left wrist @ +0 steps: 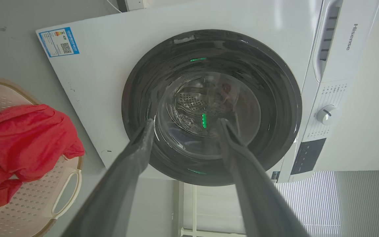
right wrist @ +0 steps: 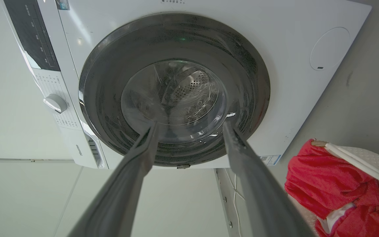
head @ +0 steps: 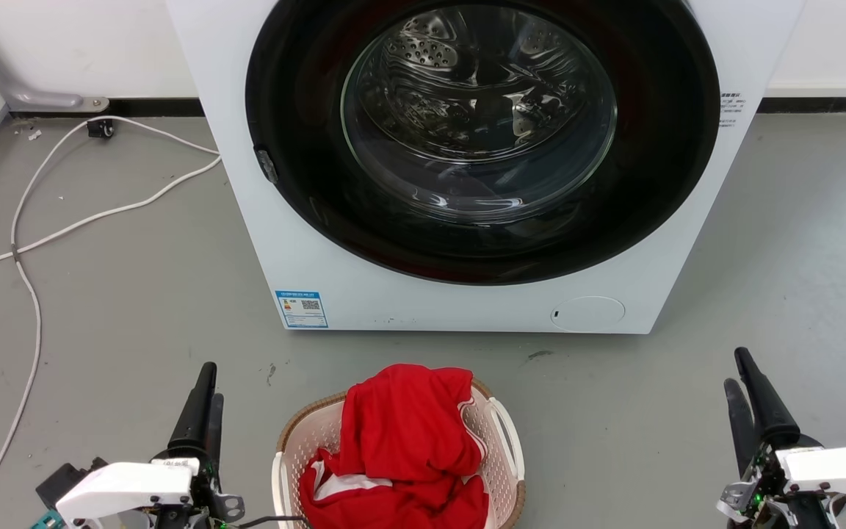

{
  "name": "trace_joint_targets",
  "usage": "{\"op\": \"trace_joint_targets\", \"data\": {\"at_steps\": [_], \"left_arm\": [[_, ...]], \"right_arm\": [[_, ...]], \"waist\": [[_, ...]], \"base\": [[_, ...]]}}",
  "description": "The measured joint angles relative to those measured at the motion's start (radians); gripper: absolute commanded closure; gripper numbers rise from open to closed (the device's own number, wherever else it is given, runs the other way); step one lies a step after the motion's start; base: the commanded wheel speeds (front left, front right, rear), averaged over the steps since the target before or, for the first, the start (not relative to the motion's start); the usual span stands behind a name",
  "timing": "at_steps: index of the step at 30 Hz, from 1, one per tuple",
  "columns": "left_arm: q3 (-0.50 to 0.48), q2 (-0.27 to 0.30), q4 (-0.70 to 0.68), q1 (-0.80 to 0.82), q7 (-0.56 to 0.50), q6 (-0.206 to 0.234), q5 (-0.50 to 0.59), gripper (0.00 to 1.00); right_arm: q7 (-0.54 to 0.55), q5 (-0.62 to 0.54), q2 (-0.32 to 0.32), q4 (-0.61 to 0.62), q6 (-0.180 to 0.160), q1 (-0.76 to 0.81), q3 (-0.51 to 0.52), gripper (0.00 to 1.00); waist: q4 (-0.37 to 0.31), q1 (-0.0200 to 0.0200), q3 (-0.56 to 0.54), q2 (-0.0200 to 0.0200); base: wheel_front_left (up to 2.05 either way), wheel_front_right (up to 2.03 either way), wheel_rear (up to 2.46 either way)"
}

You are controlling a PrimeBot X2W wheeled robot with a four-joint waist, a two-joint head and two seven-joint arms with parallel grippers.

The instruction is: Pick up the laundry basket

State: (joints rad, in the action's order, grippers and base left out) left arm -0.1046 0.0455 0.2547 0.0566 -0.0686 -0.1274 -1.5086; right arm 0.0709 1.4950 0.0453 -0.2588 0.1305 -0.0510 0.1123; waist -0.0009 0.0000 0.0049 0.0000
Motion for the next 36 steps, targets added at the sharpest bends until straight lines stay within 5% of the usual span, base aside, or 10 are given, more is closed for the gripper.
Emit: {"op": "trace_joint_targets", "data": {"at_steps": [22, 36], "left_arm": [[0.03, 0.0, -0.121, -0.014, 0.091, 0.031, 0.415, 0.0], [0.04, 0.001, -0.168, -0.03, 0.136, 0.032, 0.601, 0.0]], "right_arm": [[-0.092, -0.533, 0.0, 0.147, 0.0, 0.037, -0.052, 0.0], [-0.138, -0.754, 0.0, 0.204, 0.0, 0.059, -0.071, 0.0]], "waist": [[-0.002, 0.0, 0.004, 0.0], [-0.002, 0.0, 0.007, 0.0]], "base": [[0.0, 0.0, 0.0], [0.0, 0.0, 0.0]]}}
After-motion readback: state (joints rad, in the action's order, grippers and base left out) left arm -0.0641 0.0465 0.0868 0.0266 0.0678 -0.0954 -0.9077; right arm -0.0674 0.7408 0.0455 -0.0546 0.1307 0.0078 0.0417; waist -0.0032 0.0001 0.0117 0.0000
